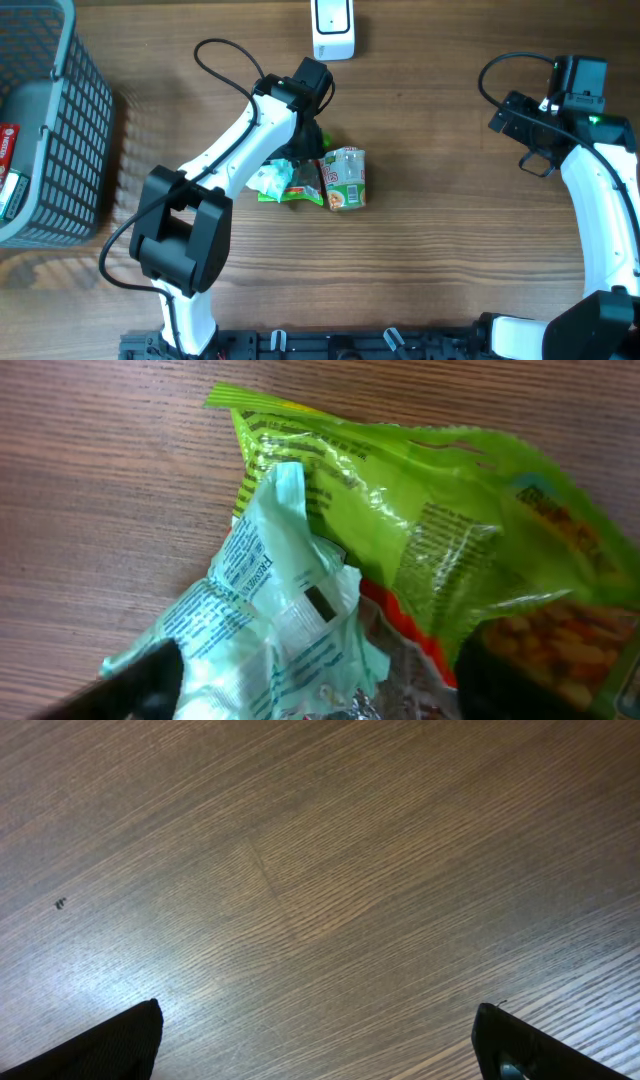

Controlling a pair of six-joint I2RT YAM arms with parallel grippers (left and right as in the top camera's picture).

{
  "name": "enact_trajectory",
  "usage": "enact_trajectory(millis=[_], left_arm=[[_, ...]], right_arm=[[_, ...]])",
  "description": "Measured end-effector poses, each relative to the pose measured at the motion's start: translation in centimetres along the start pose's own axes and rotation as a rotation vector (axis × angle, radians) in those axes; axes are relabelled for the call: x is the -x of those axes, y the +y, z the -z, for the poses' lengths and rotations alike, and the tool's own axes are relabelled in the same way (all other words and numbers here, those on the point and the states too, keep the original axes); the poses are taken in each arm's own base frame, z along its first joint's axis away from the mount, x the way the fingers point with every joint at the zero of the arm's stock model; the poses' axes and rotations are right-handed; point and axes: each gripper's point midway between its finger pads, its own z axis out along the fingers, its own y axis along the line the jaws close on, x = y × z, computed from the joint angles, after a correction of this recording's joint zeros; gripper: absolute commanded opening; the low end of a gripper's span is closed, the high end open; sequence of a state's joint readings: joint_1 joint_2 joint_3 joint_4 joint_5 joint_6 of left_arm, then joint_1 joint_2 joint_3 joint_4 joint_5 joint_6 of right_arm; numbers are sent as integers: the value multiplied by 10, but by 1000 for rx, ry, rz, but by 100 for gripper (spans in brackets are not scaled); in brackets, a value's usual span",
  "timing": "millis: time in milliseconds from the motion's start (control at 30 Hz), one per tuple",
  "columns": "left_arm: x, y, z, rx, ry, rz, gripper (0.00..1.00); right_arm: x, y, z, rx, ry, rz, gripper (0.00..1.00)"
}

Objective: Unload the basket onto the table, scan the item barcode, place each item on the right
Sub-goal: 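Carry the bags to the table beside the noodle cup and release, then reach the left gripper into the basket toward the green box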

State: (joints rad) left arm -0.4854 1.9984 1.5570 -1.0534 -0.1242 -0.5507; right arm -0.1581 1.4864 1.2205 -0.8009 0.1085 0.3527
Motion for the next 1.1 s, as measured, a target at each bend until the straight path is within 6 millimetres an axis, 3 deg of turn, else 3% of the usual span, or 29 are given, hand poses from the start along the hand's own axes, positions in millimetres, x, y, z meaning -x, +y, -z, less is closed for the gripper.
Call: enact_trajectory(millis=[300, 467, 567, 633, 667, 733, 833, 900, 967, 1100], left_arm=[[19, 24, 12, -4, -7, 70, 100], [55, 40, 73, -83, -156, 94, 100], [78, 59, 134, -132, -278, 105, 99], [99, 85, 182, -158, -385, 148, 100], [117, 113, 217, -163, -480, 201, 100], [134, 155, 256, -149, -601, 276, 100], [144, 245, 304, -54, -760, 433, 100], [137, 294, 313, 22, -788, 508, 100], [125, 337, 309, 97, -769, 577, 100], [98, 412, 276, 212, -641, 710, 100]], right_arm=[[0, 0, 0, 0, 0, 0, 100], [0, 0, 0, 0, 0, 0, 100], [0, 0, 0, 0, 0, 0, 100], [0, 0, 0, 0, 0, 0, 100], [0, 0, 0, 0, 0, 0, 100], [0, 0, 0, 0, 0, 0, 100], [0, 0, 0, 0, 0, 0, 100], [0, 0, 0, 0, 0, 0, 100], [0, 0, 0, 0, 0, 0, 100], [0, 0, 0, 0, 0, 0, 100]])
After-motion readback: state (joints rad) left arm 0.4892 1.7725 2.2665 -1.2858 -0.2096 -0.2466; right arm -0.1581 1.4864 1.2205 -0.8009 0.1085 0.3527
